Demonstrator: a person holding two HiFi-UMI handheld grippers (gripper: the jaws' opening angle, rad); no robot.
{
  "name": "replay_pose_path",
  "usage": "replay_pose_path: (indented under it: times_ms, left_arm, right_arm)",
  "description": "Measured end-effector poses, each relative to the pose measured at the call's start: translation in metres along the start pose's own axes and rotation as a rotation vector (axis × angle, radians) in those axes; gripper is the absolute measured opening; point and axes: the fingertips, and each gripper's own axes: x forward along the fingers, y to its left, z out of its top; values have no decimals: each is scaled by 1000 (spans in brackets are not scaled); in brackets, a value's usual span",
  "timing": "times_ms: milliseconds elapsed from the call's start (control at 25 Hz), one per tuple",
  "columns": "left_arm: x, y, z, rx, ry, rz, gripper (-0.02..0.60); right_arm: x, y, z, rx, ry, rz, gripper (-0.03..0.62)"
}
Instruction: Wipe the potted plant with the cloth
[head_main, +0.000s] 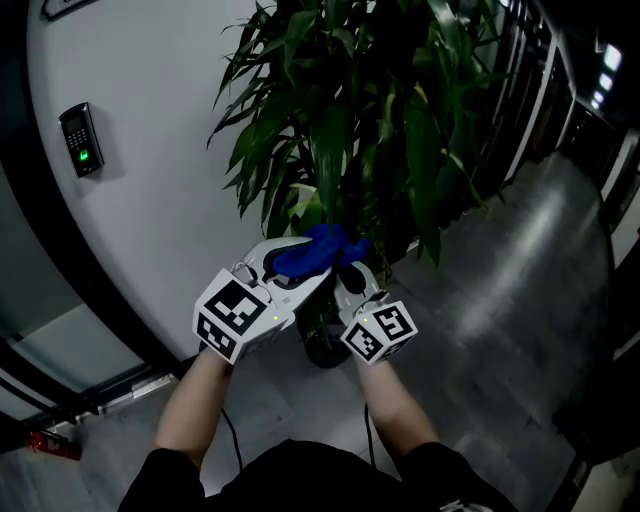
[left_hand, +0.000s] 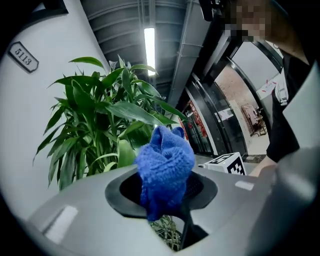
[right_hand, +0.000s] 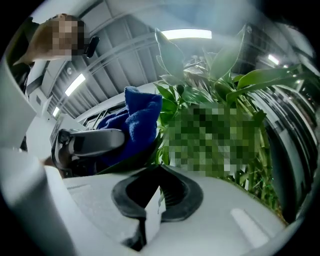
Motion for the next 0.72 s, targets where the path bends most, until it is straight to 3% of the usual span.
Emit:
replay_pose_path:
  times_ms: [720]
  left_arm:
    - [-24, -30, -45, -240, -9, -63, 152]
  right_arm:
    - [-15, -5, -15, 62, -13, -99, 3]
